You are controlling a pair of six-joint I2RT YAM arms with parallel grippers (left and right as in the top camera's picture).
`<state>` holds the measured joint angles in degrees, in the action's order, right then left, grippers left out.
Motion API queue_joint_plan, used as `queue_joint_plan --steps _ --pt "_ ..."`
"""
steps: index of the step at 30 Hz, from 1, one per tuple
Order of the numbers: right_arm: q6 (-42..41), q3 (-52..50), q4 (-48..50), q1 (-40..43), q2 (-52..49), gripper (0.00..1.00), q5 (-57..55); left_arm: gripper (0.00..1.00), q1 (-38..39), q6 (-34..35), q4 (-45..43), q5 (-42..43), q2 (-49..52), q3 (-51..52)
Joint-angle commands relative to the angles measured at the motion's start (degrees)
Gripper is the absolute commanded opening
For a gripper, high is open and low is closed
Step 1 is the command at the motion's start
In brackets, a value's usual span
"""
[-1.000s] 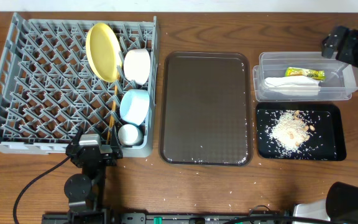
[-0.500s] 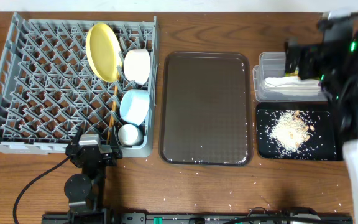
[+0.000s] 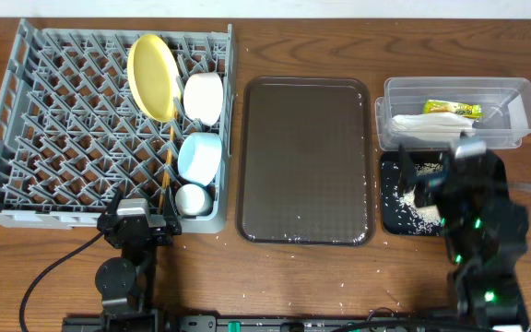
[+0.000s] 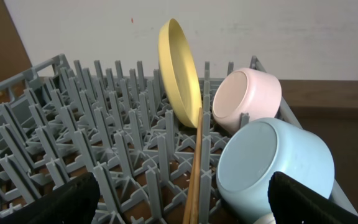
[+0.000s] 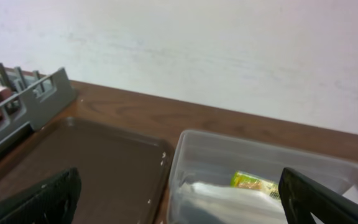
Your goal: Sort waste into correct bins and load items into the dishwasher
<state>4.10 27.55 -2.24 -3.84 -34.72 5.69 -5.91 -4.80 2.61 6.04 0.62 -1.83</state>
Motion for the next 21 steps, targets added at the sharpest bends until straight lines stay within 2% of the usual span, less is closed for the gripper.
queue_joint_plan --steps 1,14,21 --pt "-2.4 -8.0 2.8 -0.5 6.6 0.99 -0.3 0.87 -0.2 -0.7 0.9 0.4 -0.3 1.6" --pt "-2.4 -27.3 12.7 -3.0 24.5 0.99 -1.4 0.87 -0.2 -0.7 0.9 0.4 -0.3 1.6" --pt "-2.3 -27.2 8.7 -4.5 28.8 0.99 -4.0 0.87 -0.2 -0.7 0.9 0.4 -0.3 1.6"
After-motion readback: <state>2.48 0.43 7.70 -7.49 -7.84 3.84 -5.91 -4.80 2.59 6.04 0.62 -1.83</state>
